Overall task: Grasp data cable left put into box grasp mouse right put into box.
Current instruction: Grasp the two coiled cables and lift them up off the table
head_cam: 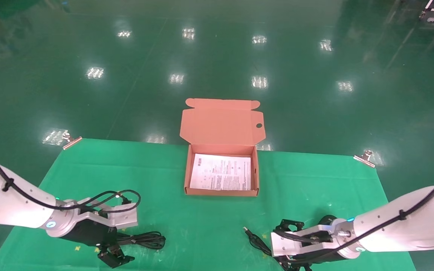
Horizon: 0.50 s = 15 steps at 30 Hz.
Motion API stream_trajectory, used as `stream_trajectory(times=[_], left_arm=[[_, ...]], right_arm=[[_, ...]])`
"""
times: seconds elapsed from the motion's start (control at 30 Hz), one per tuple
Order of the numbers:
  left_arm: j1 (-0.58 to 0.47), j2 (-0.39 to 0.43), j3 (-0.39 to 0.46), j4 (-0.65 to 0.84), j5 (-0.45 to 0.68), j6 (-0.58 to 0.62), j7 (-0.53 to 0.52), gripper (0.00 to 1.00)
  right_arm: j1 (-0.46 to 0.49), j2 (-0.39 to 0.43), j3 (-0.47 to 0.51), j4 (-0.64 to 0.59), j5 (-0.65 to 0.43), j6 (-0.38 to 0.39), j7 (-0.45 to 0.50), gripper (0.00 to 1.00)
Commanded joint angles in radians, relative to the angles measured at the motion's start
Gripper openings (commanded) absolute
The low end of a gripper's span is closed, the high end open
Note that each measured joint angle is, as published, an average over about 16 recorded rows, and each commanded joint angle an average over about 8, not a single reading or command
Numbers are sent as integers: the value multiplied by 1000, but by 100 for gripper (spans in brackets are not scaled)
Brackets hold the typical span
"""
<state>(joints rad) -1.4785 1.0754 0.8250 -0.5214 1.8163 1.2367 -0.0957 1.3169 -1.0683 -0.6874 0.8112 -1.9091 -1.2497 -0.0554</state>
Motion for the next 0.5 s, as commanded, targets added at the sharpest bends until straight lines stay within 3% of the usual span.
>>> stream_trajectory(times=[0.03,0.5], left_arm=[[-8,14,-10,64,-20,0,25,100],[-60,78,-22,322,-38,-45,192,98]], right_arm=[[4,-16,0,-33,2,4,2,100],[23,-80,-13,-186,-29,79,-49,100]])
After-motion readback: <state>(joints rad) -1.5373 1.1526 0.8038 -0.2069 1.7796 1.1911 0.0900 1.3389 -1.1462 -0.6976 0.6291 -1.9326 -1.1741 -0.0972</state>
